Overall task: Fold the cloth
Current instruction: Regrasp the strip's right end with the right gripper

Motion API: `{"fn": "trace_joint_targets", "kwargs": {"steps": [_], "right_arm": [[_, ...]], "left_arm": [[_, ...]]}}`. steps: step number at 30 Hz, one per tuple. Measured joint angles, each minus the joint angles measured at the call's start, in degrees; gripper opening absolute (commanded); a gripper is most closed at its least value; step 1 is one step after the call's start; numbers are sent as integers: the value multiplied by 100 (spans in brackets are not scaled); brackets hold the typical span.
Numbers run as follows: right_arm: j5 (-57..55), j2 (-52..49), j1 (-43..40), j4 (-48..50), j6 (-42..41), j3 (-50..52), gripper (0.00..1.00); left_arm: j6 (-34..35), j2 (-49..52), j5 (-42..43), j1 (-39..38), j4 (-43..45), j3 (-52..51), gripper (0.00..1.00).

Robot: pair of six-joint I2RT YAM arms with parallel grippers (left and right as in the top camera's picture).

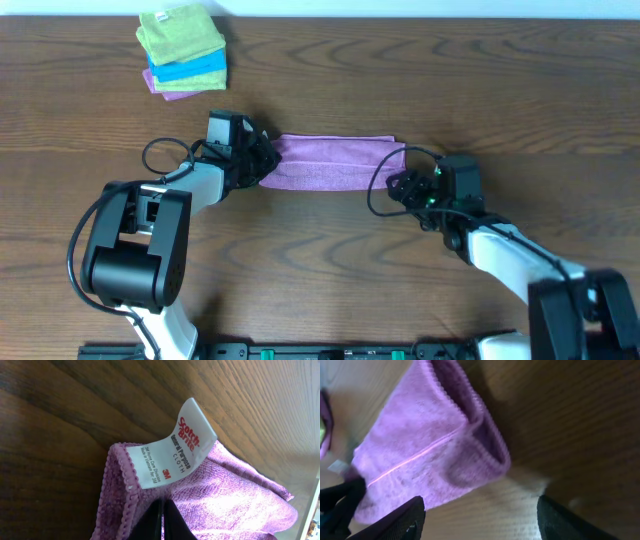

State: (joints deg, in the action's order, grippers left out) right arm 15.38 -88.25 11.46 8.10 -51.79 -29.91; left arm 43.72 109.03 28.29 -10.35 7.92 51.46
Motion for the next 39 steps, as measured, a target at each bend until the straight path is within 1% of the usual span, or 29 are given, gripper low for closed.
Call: {"fn": "trace_joint_targets", "kwargs": {"steps": [9,16,18,21,23,24,25,30,33,36,39], "right_arm": [[50,-664,-2,1266,-184,-68,70],[26,-1388,55,2487,-197,-164,63],[-26,-1622,120,2833,-203,-210,55],[-157,-1880,205,3195,-190,-232,36],[-304,-1996,260,3237,-210,-256,17],[-382,-2039,271,3241,-186,-251,3],[-411,-2057,273,3244,-136,-245,1],[-424,-2107,291,3486,61,-190,1],[-350,-2085,291,3609,369,-107,1],[-273,-1790,295,3314,693,-33,1],[-223,-1207,330,2793,990,-2,1]], "left_arm": [[0,0,0,0,-140,44,6],[-2,0,0,0,-201,68,6],[-2,0,0,0,-205,70,6],[-2,0,2,0,-216,70,6],[-2,0,2,0,-262,83,6],[-7,0,0,0,-299,101,6],[-15,0,2,0,-321,109,6],[-26,0,37,0,-352,116,6],[-26,0,46,2,-356,116,6],[-26,0,85,7,-361,116,6],[-26,0,107,7,-365,116,6]]}}
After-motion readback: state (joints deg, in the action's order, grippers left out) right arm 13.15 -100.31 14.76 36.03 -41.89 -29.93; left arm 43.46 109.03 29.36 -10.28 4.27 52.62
